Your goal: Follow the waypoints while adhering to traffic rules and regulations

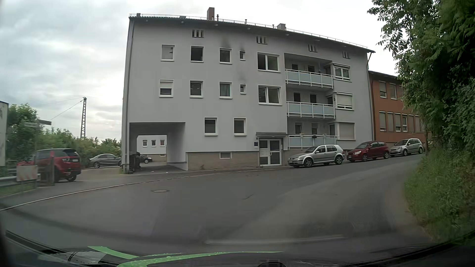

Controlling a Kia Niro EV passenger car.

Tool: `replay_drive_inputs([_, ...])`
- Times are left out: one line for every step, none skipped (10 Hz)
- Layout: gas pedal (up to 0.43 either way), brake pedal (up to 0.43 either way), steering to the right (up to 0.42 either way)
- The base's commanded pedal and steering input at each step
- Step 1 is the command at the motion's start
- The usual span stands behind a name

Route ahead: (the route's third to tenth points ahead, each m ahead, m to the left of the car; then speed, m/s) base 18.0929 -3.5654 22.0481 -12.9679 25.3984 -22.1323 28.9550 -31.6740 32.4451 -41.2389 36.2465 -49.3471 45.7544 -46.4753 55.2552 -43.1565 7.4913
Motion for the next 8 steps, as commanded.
replay_drive_inputs([0.098,0.0,0.222])
replay_drive_inputs([0.13,0.0,0.222])
replay_drive_inputs([0.138,0.0,0.221])
replay_drive_inputs([0.138,0.0,0.219])
replay_drive_inputs([0.138,0.0,0.215])
replay_drive_inputs([0.138,0.0,0.21])
replay_drive_inputs([0.138,0.0,0.207])
replay_drive_inputs([0.138,0.0,0.207])
